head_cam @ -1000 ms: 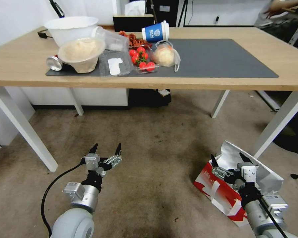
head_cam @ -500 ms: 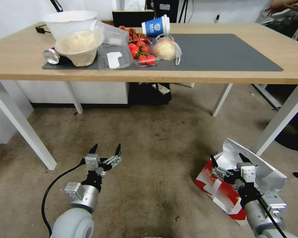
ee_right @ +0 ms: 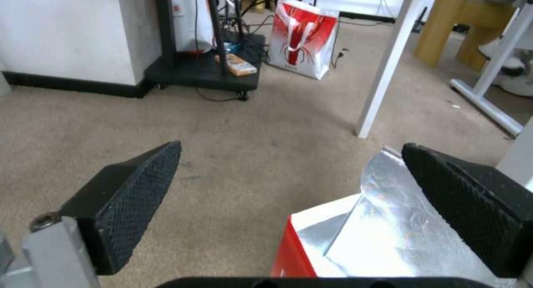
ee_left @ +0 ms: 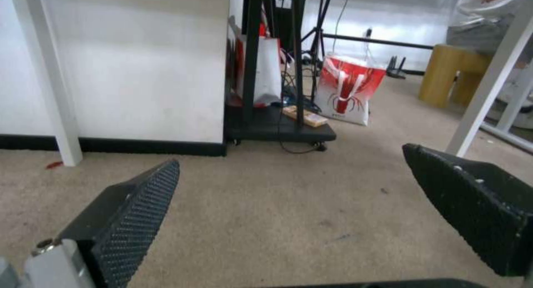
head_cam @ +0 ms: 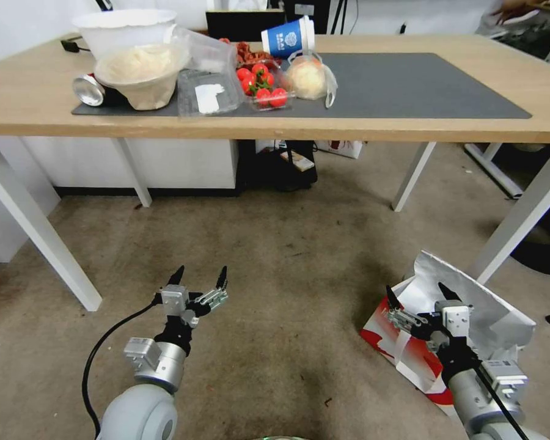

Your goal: Pick up the food delivery bag from the floor and place it on the table.

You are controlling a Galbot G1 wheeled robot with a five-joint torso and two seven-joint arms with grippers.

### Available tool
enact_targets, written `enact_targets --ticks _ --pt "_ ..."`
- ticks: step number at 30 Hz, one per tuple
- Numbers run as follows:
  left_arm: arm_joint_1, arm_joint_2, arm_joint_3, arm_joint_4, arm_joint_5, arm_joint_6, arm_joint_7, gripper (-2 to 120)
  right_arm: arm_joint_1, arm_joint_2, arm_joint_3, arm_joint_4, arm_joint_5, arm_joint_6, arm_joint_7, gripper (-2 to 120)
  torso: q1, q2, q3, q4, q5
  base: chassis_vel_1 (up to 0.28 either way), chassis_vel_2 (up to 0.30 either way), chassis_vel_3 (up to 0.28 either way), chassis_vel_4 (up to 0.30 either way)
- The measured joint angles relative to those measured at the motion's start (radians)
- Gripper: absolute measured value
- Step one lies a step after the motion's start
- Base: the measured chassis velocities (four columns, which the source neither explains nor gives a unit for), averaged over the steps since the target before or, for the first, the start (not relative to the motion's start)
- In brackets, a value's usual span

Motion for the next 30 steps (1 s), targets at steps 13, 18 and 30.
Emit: enact_targets --ticks 13,18,30 --pt "-0.007 0.001 -0.009 0.007 0.001 -0.006 0.004 100 0.001 -0.002 0.001 0.000 0.000 0.000 -0.001 100 -0.005 -0.019 -0.003 0.0000 -0.0001 0.000 0.000 0.000 0.000" --pt "-0.010 0.000 -0.004 0.008 0.003 -0.017 -0.001 100 0.003 -0.027 0.009 0.002 0.001 -0.002 -0.003 100 -0.005 -0.017 -0.003 -0.0001 0.0001 0.000 0.000 0.000 0.000" --pt "-0.011 -0.020 0.007 -0.024 0.092 -0.032 -0.008 100 0.028 -0.387 0.226 -0.041 0.140 -0.136 0.000 100 -0.004 -0.012 -0.003 0.0000 0.0003 0.000 0.000 0.000 0.000"
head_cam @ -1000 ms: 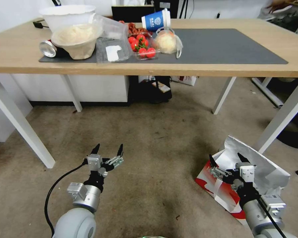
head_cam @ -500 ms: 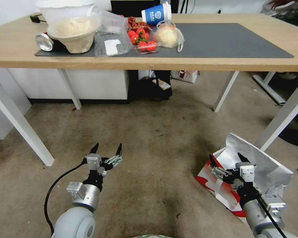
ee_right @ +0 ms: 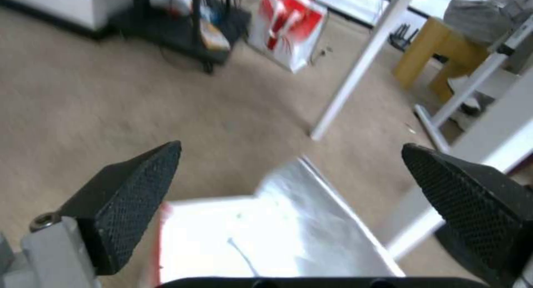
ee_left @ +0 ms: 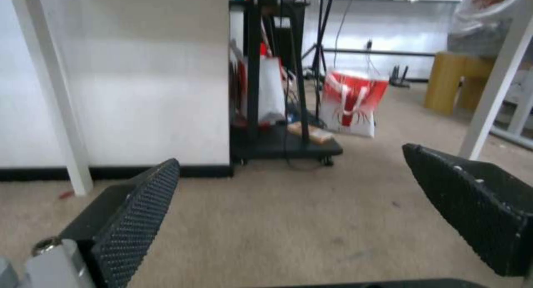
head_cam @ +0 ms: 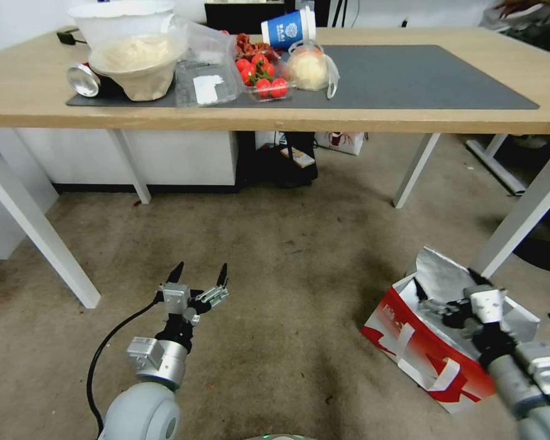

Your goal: Pick up the food delivery bag from the floor and place it on the table.

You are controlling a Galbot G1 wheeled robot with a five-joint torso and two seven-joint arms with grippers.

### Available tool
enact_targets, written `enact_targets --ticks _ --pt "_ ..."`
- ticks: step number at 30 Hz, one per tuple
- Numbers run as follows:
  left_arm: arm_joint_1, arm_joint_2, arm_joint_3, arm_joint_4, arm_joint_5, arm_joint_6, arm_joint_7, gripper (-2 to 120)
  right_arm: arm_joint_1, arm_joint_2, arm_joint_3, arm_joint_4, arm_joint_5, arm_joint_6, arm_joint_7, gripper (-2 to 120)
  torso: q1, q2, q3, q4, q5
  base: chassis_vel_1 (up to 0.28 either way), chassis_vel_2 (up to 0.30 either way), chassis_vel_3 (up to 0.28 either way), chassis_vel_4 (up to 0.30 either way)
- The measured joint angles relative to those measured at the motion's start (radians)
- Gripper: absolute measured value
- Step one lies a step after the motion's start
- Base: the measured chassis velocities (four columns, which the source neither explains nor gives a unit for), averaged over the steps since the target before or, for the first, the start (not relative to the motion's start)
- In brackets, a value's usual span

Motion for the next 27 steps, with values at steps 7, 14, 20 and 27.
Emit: enact_targets --ticks 7,14,20,27 --pt "0.018 -0.027 0.016 -0.049 0.050 -0.001 -0.002 100 -0.013 -0.128 0.018 -0.112 0.012 -0.007 -0.007 100 0.000 0.002 0.000 -0.0002 0.0000 0.000 0.000 0.000 0.000" --pt "0.021 -0.029 0.017 -0.063 0.058 -0.001 -0.002 100 0.025 -0.196 0.019 -0.270 -0.031 0.009 -0.009 100 0.000 0.003 0.000 0.0000 0.0000 0.000 0.000 0.000 0.000" --pt "0.026 -0.030 0.019 -0.064 0.058 -0.005 -0.002 100 0.083 -0.223 0.017 -0.417 -0.068 0.015 0.006 100 0.001 0.003 0.000 -0.0002 -0.0003 0.000 0.000 0.000 0.000" --pt "0.030 -0.032 0.021 -0.059 0.060 -0.007 -0.002 100 0.162 -0.222 -0.002 -0.536 -0.093 0.022 0.032 100 0.001 0.004 0.000 -0.0001 -0.0001 0.000 0.000 0.000 0.000"
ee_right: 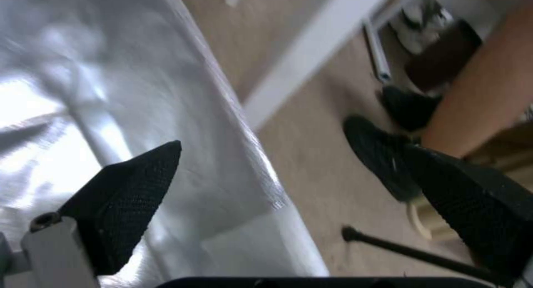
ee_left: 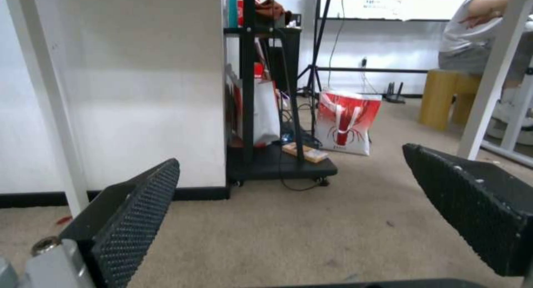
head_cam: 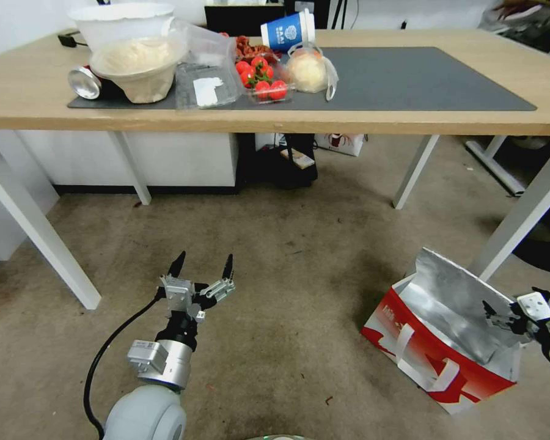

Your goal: Pick up the food delivery bag from the floor and place it on the table.

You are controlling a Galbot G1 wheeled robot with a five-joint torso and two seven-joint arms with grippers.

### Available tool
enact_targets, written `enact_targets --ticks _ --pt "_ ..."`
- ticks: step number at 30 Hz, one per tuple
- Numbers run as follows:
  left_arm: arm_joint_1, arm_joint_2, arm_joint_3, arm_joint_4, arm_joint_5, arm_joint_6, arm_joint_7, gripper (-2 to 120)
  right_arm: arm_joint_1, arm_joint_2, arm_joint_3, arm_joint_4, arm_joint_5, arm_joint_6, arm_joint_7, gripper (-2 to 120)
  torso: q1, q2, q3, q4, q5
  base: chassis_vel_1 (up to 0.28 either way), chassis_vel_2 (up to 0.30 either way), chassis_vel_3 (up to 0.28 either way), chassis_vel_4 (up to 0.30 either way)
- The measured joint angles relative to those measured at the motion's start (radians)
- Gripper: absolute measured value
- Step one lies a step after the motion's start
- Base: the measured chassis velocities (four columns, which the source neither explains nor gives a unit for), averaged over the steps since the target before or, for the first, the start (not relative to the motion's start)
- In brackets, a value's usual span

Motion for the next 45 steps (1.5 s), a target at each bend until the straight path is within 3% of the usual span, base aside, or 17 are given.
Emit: enact_targets --ticks 9,14,22,45 --pt "0.002 0.001 0.007 0.005 0.013 0.002 -0.002 100 0.070 -0.004 -0.031 -0.080 0.011 -0.029 0.002 100 0.000 0.000 0.000 0.0000 -0.0002 0.000 0.000 0.000 0.000" --pt "0.000 0.002 0.012 0.003 0.018 0.013 -0.008 100 0.088 -0.023 -0.047 -0.070 0.032 -0.130 -0.024 100 0.000 0.001 0.000 0.0002 -0.0003 0.000 0.000 0.000 0.000" --pt "-0.023 0.016 0.036 0.015 0.018 0.028 -0.012 100 0.093 -0.038 -0.045 -0.091 0.030 -0.186 -0.045 100 0.000 0.001 0.000 -0.0003 -0.0004 0.000 0.000 0.000 0.000" --pt "-0.032 0.030 0.030 0.023 0.014 0.024 -0.020 100 0.164 0.011 -0.140 -0.215 -0.012 -0.083 -0.057 100 0.000 0.001 0.000 0.0000 -0.0005 0.000 0.000 0.000 0.000"
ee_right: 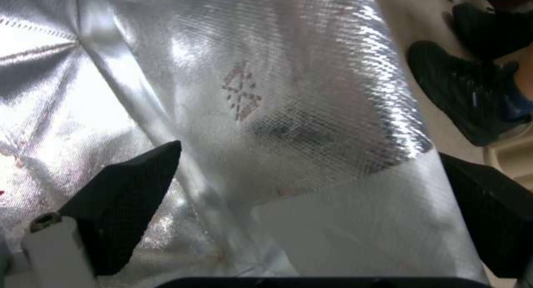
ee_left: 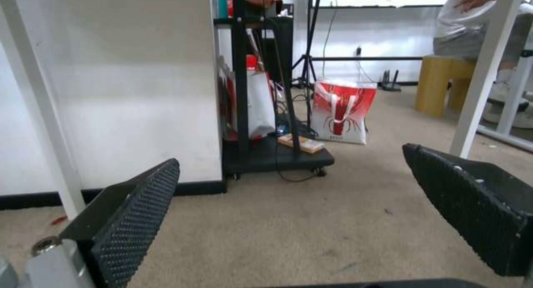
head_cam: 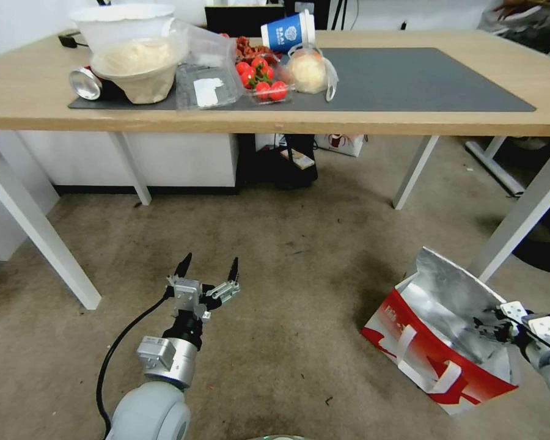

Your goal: Pick up the food delivery bag from the floor and place it on the table.

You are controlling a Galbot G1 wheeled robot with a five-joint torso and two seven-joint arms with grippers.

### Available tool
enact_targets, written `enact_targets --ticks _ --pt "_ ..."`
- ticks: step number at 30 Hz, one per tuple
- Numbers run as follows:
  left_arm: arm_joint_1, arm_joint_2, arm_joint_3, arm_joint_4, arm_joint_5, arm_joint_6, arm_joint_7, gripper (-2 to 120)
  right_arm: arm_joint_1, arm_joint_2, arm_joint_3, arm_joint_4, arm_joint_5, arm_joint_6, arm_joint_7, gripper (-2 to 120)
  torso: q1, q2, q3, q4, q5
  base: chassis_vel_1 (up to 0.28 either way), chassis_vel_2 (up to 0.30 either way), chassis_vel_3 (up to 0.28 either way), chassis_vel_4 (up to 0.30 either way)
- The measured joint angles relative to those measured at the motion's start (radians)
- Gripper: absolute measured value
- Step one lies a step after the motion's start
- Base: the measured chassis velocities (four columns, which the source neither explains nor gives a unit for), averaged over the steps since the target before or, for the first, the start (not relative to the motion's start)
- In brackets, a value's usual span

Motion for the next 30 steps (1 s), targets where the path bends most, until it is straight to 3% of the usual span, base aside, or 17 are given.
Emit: enact_targets --ticks 2,8,14,16,18,20,23,30 --pt "0.000 0.000 0.000 0.000 0.000 0.000 0.000 100 0.001 0.002 -0.001 -0.002 -0.003 0.001 0.000 100 0.000 0.000 0.000 0.0000 -0.0001 0.000 0.000 0.000 0.000" --pt "0.000 0.009 -0.009 -0.002 -0.009 -0.002 0.000 100 0.001 0.017 -0.004 -0.014 -0.031 0.015 -0.006 82 0.000 0.000 0.000 0.0000 0.0001 0.000 0.000 0.000 0.000" --pt "-0.016 0.018 -0.015 -0.002 -0.020 0.002 -0.011 100 -0.003 0.020 -0.003 -0.006 -0.032 0.029 -0.016 55 0.000 0.000 0.000 0.0000 0.0002 0.000 0.000 0.000 0.000" --pt "-0.018 0.018 -0.015 -0.002 -0.021 0.004 -0.014 100 -0.005 0.022 -0.003 -0.003 -0.032 0.033 -0.019 54 0.000 0.000 0.000 0.0000 0.0002 0.000 0.000 0.000 0.000" --pt "-0.024 0.020 -0.014 -0.002 -0.026 0.015 -0.025 100 -0.008 0.025 -0.001 -0.002 -0.031 0.048 -0.026 41 0.000 0.000 0.000 0.0000 0.0003 0.000 0.000 0.000 0.000" --pt "-0.028 0.021 -0.013 -0.002 -0.029 0.022 -0.038 100 -0.011 0.026 0.001 -0.002 -0.029 0.057 -0.033 37 0.000 0.000 0.000 0.0001 0.0003 0.000 0.000 0.000 0.000" --pt "-0.038 0.024 -0.012 -0.005 -0.033 0.038 -0.058 100 -0.023 0.025 0.009 0.003 -0.028 0.070 -0.055 22 0.000 0.000 0.000 0.0001 0.0003 0.000 0.000 0.000 0.000" --pt "-0.047 0.028 -0.016 -0.008 -0.036 0.057 -0.059 100 -0.052 0.017 0.022 0.026 -0.009 0.083 -0.085 0 0.000 0.000 0.000 -0.0001 0.0003 0.000 0.000 0.000 0.000"
